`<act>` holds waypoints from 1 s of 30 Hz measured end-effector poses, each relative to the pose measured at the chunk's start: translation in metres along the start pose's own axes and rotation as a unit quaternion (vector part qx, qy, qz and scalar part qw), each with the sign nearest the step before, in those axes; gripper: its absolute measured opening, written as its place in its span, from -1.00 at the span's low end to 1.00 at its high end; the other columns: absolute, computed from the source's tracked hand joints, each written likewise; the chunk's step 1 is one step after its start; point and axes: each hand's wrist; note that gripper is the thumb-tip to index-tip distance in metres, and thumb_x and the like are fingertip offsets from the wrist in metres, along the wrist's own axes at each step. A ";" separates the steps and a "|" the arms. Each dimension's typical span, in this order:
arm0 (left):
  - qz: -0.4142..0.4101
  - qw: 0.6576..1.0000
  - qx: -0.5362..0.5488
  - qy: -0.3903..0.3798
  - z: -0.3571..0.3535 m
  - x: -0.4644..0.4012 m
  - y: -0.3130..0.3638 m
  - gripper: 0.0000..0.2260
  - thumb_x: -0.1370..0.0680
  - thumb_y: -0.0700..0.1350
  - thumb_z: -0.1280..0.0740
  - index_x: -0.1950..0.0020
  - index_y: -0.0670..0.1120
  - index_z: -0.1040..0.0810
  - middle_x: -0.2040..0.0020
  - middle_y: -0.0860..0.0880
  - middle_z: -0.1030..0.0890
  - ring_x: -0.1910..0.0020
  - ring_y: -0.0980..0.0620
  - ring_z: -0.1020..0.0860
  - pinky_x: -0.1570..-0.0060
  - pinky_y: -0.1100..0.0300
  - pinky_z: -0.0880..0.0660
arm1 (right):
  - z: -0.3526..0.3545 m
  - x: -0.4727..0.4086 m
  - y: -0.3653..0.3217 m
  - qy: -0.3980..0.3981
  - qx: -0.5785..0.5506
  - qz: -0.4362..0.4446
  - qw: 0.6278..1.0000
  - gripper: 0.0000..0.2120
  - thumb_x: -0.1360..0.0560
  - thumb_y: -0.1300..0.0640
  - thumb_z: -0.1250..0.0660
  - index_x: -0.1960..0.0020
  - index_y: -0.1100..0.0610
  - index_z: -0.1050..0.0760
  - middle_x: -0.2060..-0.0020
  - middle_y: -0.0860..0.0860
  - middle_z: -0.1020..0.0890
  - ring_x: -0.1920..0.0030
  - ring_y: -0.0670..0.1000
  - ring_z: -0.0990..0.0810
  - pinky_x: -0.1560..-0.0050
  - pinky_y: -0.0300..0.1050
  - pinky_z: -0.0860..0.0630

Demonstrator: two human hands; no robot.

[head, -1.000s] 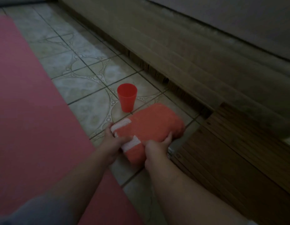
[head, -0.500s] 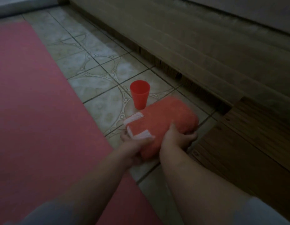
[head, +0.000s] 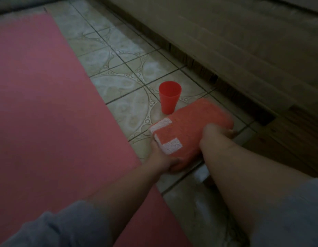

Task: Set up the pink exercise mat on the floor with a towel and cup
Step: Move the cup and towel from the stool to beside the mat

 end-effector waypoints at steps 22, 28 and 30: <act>-0.226 0.823 -0.517 0.061 0.009 -0.042 0.017 -0.46 -0.57 0.19 -0.11 -0.52 0.15 -0.06 -0.55 -0.17 -0.07 -0.49 -0.17 -0.06 -0.42 0.06 0.06 | -0.001 0.032 0.035 -0.115 0.157 0.104 0.975 -0.17 -0.47 0.16 -0.34 -0.54 -0.15 0.09 -0.55 0.02 0.21 -0.53 0.11 -0.04 -0.44 -0.01 -0.16; -0.214 0.831 -0.511 0.046 0.011 -0.049 0.018 -0.48 -0.59 0.15 -0.07 -0.52 0.13 -0.03 -0.55 -0.15 -0.06 -0.51 -0.17 -0.03 -0.43 0.04 0.09 | 0.005 0.051 0.040 -0.081 0.135 0.142 0.977 -0.18 -0.48 0.05 -0.33 -0.56 0.04 0.11 -0.56 0.11 0.15 -0.54 0.16 0.01 -0.47 0.01 -0.03; -0.221 0.828 -0.513 0.046 0.011 -0.049 0.017 -0.49 -0.59 0.14 -0.08 -0.52 0.13 -0.04 -0.55 -0.17 -0.07 -0.51 -0.17 -0.04 -0.42 0.06 0.09 | 0.007 0.055 0.045 -0.111 0.172 0.119 0.972 -0.18 -0.48 0.04 -0.33 -0.56 0.03 0.11 -0.56 0.10 0.17 -0.52 0.18 -0.05 -0.45 0.05 -0.09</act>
Point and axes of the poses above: each hand's wrist, its own x-axis away from the middle knuckle, its own z-axis out of the back of the hand, y = z × x
